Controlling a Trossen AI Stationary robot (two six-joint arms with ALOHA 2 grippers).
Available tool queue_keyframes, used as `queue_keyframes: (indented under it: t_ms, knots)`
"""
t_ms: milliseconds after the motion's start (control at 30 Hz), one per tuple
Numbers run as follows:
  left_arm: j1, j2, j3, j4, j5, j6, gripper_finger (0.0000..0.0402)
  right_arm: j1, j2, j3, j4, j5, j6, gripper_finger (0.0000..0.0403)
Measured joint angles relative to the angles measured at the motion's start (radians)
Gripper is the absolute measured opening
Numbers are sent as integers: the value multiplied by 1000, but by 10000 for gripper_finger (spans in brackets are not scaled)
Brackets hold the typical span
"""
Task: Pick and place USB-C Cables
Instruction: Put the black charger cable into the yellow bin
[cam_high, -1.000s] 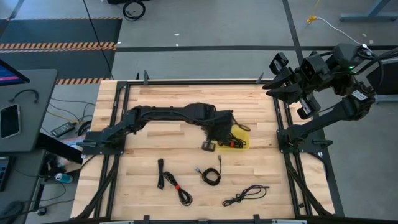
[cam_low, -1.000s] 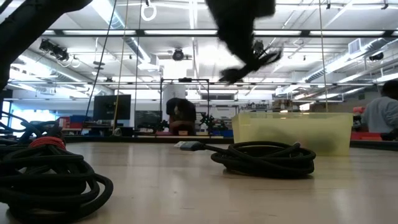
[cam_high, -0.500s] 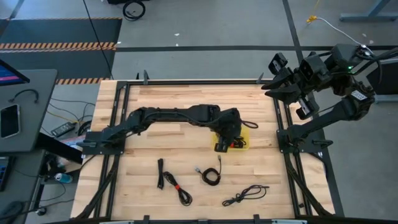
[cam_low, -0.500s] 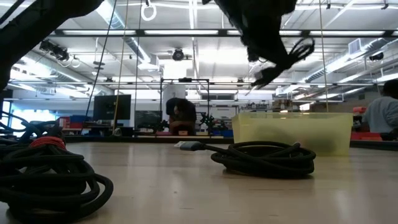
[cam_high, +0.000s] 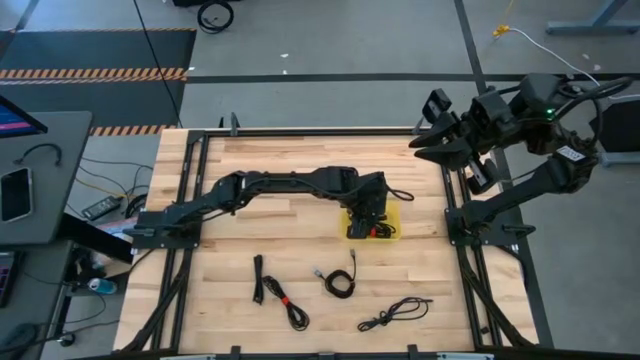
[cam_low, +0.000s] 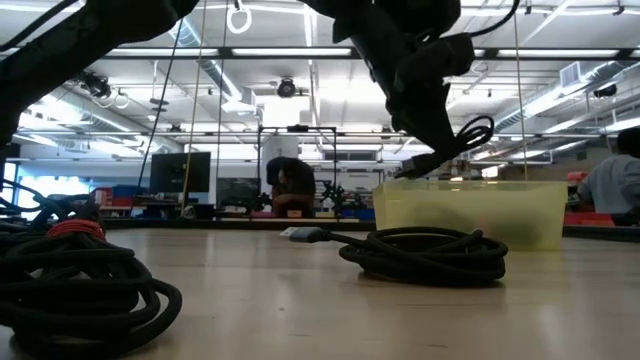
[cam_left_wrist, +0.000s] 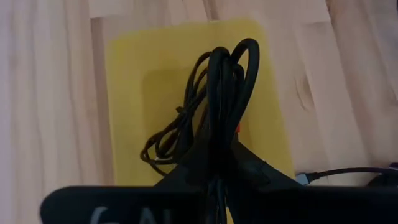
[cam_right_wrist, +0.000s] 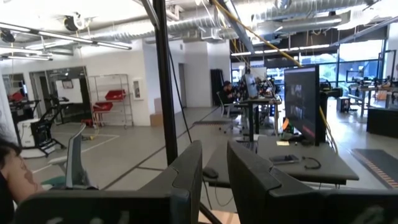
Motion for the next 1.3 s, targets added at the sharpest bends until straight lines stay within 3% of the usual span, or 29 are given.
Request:
queue_keyframes:
  t_ms: [733, 1033, 1300]
  knots:
    - [-1, 94, 0, -41, 14, -20, 32, 0, -2, 0, 22, -1, 0, 81]
    - [-16, 90, 6, -35, 14, -17, 145, 0, -3, 0, 17, -1, 0, 81]
    - [-4, 27, 29, -39, 15, -79, 170, 0, -8, 0, -18, -1, 0, 81]
